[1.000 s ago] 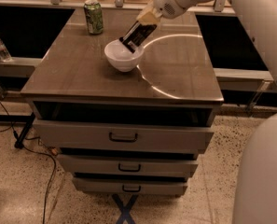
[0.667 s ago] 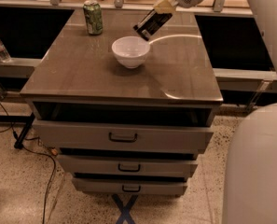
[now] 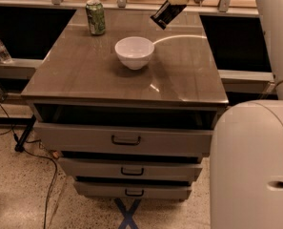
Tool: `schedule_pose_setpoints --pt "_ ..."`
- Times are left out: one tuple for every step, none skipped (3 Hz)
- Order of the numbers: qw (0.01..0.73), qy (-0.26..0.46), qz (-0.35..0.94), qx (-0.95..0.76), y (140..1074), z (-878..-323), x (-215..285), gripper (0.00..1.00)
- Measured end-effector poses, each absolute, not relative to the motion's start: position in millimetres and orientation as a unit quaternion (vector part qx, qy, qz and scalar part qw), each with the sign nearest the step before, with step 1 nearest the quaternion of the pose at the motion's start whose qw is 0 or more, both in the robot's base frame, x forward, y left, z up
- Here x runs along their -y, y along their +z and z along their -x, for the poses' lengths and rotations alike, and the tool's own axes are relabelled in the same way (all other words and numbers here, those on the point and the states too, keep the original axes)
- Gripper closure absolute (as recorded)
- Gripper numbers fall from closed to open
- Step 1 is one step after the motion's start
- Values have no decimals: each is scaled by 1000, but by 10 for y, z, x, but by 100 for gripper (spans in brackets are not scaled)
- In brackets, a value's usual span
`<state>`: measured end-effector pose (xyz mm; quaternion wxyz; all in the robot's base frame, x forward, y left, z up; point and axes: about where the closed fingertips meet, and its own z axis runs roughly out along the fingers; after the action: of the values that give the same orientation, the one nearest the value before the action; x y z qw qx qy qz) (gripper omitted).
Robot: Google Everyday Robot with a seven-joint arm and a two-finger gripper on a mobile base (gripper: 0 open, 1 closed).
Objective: Pick rxbar chocolate from white bowl and place on counter
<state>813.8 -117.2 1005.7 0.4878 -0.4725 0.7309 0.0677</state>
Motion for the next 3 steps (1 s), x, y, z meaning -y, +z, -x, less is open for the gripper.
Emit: schedule_pose_setpoints --pt "478 85 474 -735 9937 -8117 1125 100" --pt "455 103 479 -743 9749 -7983 1142 81" --pt "430 121 481 -754 9514 -7846 1134 57"
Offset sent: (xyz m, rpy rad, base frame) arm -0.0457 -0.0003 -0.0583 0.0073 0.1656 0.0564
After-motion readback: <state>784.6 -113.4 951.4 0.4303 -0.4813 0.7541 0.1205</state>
